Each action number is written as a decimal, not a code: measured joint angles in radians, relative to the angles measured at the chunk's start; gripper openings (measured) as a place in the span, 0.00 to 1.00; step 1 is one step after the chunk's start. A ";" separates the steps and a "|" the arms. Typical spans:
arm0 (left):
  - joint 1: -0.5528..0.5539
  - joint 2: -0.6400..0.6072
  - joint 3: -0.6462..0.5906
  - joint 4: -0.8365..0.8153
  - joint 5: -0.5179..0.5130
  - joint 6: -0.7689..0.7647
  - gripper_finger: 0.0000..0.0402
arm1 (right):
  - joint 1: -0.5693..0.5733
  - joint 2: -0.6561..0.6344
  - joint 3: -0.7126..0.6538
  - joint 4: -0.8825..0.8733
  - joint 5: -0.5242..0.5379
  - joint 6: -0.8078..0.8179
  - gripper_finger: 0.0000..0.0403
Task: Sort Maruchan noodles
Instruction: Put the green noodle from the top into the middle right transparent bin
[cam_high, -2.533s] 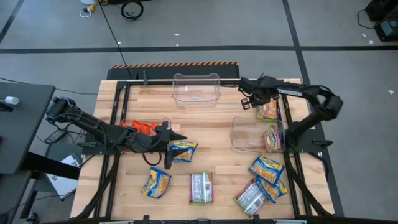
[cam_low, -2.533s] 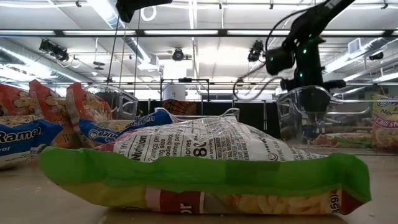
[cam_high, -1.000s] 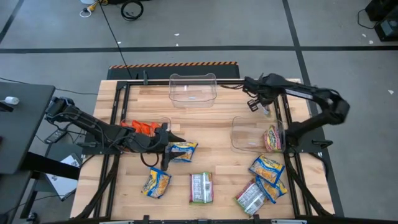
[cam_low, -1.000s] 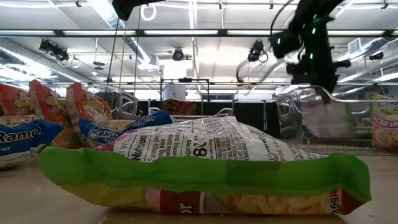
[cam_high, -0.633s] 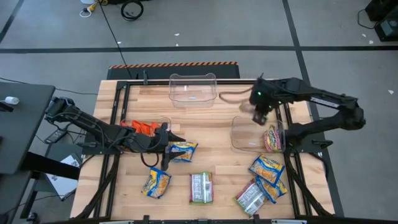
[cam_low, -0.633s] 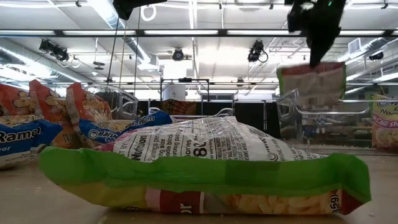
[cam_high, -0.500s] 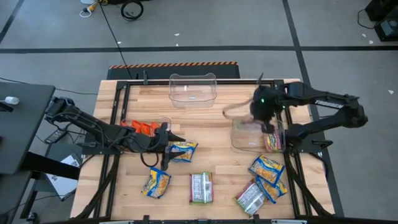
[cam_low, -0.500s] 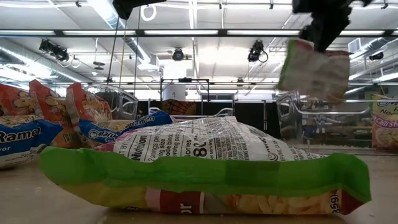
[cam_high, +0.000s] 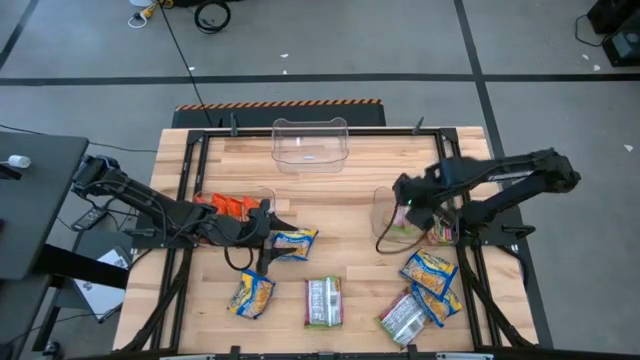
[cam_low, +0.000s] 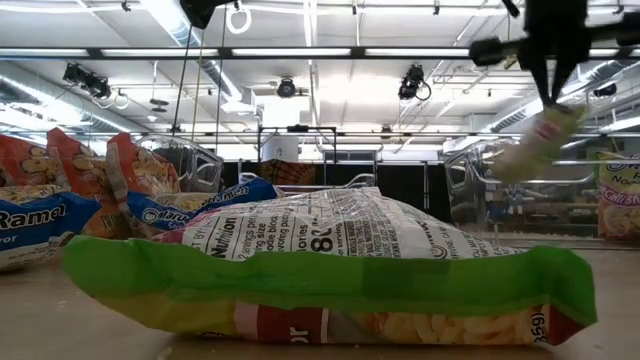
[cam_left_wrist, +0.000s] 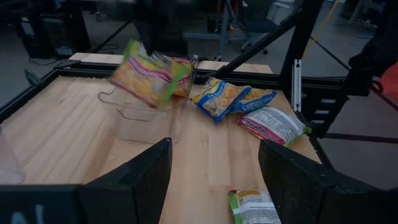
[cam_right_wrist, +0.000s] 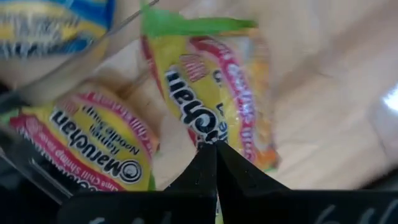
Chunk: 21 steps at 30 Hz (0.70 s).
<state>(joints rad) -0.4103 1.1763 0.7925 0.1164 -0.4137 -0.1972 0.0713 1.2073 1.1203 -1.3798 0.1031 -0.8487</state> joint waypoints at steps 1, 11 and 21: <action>0.000 0.000 0.000 0.000 0.000 -0.001 0.60 | 0.012 0.011 -0.023 0.002 0.006 -0.020 0.00; 0.002 0.000 0.000 0.006 -0.017 -0.033 0.60 | 0.082 0.021 -0.207 -0.019 0.068 -0.067 0.00; 0.002 0.000 -0.001 0.013 -0.110 -0.035 0.60 | 0.065 -0.011 -0.208 -0.038 -0.128 -0.052 0.00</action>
<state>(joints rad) -0.4088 1.1767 0.7918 0.1291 -0.5238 -0.2325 0.1365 1.1966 0.9123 -1.4183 -0.0249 -0.9005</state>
